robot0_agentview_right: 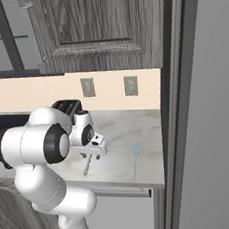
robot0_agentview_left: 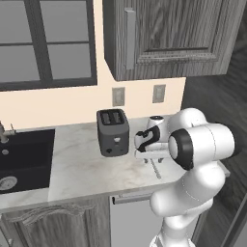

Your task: Take the fork and place it on the left side of the plate. Then take the spoon and place it on the right side of the plate. Make sure they're directly next to the plate.

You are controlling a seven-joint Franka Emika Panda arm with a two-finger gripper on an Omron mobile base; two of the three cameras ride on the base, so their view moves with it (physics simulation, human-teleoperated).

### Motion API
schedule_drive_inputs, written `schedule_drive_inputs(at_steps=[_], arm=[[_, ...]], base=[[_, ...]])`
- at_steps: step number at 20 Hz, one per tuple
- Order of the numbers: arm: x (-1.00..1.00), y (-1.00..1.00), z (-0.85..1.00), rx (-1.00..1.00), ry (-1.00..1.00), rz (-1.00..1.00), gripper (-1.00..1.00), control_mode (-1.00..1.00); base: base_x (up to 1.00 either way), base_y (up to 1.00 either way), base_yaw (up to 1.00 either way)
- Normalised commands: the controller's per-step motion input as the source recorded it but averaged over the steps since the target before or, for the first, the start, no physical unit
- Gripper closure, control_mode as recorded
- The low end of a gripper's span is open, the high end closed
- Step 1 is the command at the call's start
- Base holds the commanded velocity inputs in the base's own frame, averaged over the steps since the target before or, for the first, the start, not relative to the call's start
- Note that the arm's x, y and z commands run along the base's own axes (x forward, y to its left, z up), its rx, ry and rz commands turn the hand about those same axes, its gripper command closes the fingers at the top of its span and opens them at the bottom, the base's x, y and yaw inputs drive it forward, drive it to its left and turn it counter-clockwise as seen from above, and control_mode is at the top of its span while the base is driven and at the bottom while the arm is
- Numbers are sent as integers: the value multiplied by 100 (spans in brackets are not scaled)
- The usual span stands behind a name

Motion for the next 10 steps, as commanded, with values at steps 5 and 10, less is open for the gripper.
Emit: schedule_drive_inputs(at_steps=[5,10], arm=[[-33,0,-24,2,1,0,100,-100],[-30,0,-7,2,0,0,100,-100]], base=[[0,0,0],[0,0,0]])
